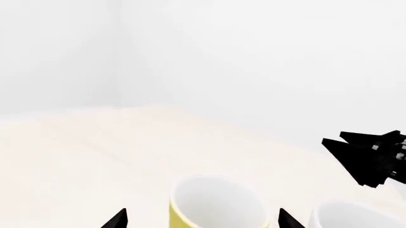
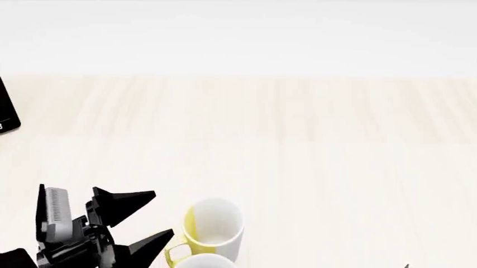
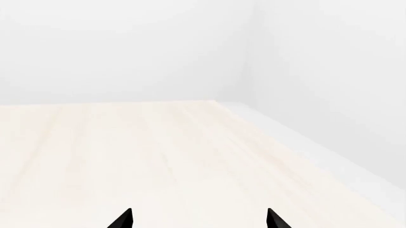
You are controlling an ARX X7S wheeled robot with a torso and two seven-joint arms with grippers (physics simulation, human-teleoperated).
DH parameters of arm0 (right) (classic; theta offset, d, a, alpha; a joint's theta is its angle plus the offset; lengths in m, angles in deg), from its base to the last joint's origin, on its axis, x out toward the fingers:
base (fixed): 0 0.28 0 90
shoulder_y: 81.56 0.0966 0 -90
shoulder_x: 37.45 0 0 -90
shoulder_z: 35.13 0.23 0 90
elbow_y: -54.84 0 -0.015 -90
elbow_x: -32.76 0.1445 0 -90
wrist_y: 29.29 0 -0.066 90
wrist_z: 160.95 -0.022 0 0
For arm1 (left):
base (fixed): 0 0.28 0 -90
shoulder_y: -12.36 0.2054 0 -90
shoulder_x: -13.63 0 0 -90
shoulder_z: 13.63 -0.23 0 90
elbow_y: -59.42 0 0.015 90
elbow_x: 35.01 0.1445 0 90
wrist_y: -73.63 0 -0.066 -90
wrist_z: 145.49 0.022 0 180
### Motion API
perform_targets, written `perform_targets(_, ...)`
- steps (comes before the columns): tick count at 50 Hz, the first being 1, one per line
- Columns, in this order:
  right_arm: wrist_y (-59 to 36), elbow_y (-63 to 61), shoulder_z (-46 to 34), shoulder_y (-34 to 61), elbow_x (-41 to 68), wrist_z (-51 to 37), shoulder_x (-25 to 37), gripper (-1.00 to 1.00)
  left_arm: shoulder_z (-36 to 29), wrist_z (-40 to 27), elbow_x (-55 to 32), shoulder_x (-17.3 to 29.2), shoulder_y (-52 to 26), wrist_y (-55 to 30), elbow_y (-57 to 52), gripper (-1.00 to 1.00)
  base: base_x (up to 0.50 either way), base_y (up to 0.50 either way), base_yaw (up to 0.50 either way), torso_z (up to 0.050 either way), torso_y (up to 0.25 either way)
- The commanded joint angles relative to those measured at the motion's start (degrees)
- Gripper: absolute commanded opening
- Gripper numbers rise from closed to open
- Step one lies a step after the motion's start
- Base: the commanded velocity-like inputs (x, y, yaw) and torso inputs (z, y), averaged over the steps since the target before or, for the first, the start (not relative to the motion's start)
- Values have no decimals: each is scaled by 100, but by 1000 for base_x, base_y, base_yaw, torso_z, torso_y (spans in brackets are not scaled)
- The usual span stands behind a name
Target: Put the yellow and white mug to the front of the white mug.
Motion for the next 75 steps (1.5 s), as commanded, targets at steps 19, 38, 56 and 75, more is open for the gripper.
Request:
perform_targets(19, 18, -155, -22, -88, 49, -34, 43, 100, 602, -1144, -376, -270, 2020, -1158, -4666, 100, 0, 0, 0, 0, 0)
perform_targets(38, 197, -548, -177, -241, -260, -210, 36, 100, 1304, -3933, -1134, -741, 3483, -1359, -6945, 100, 0, 0, 0, 0, 0)
perform_targets(56, 295, -851, -197, -426, -465, -388, 58, 100, 654, -5614, -1672, -716, 4844, 172, -7889, 100, 0, 0, 0, 0, 0)
perform_targets(75, -133, -967, -359, -264, -704, -645, -6, 100, -389, -6217, -716, -610, 6268, 2645, -8885, 100, 0, 0, 0, 0, 0)
